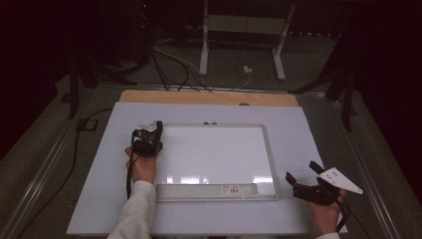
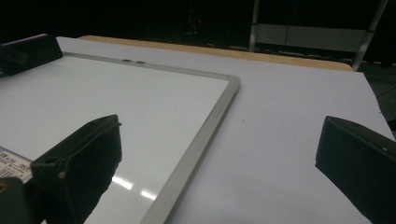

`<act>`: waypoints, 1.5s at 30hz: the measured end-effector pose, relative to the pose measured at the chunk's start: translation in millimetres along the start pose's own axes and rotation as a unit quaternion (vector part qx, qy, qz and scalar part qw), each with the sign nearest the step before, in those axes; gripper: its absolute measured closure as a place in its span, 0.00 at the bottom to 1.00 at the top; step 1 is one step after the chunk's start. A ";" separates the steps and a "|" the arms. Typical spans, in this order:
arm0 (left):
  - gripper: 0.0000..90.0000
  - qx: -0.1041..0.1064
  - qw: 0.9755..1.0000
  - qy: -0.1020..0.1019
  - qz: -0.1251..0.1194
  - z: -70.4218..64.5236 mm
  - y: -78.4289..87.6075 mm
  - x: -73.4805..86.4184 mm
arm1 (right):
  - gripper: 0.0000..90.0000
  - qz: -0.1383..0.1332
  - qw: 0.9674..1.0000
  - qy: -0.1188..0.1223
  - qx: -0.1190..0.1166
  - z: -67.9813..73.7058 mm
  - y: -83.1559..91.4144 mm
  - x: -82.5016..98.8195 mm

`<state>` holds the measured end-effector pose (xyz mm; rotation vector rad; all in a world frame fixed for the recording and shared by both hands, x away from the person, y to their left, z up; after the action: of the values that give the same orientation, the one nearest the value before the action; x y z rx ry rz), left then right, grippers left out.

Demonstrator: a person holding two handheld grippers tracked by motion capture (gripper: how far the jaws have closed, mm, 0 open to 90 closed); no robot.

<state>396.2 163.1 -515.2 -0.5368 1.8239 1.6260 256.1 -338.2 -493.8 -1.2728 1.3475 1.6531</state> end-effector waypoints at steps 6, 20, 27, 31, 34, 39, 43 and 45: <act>0.71 -0.008 1.000 0.006 0.001 -1.7 -1.0 -0.9 | 0.01 0.000 1.000 0.000 0.000 -0.1 -0.2 -0.1; 0.33 0.049 0.999 0.009 -0.019 0.1 17.3 2.3 | 0.01 -0.001 1.000 0.000 -0.003 1.9 -1.8 -1.0; 0.20 0.091 0.992 -0.017 -0.085 6.3 48.6 2.4 | 0.01 -0.001 1.000 0.001 -0.004 2.9 -1.7 -1.2; 0.17 0.108 0.986 -0.038 -0.124 11.9 69.5 4.6 | 0.01 -0.002 1.000 0.001 -0.004 2.7 -1.4 -1.3; 0.10 0.127 0.980 -0.053 -0.142 15.8 83.8 8.8 | 0.01 -0.001 1.000 0.002 -0.004 3.2 -1.4 -1.3; 0.01 0.148 0.972 -0.069 -0.169 22.2 103.3 19.5 | 0.01 -0.001 1.000 0.005 -0.007 5.5 -1.7 -1.4; 0.01 0.148 0.967 -0.085 -0.188 27.1 115.4 30.6 | 0.01 -0.002 1.000 0.006 -0.008 6.7 -1.5 -1.6; 0.01 0.153 0.965 -0.088 -0.194 31.0 120.1 36.0 | 0.01 -0.003 1.000 0.005 -0.009 7.0 -1.5 -1.6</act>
<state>295.5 216.0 -454.0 -0.5487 1.6701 1.0725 256.1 -330.9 -492.7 -1.2966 1.3371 1.6606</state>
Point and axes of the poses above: each handheld gripper's, and its own axes: y roughly backward along the jaws, x roughly out of its underside, z roughly to its left, the point moved 2 cm from there along -y, roughly forward along the jaws, and after that the axes turned 8 degrees about x, right-handed, at the moved point
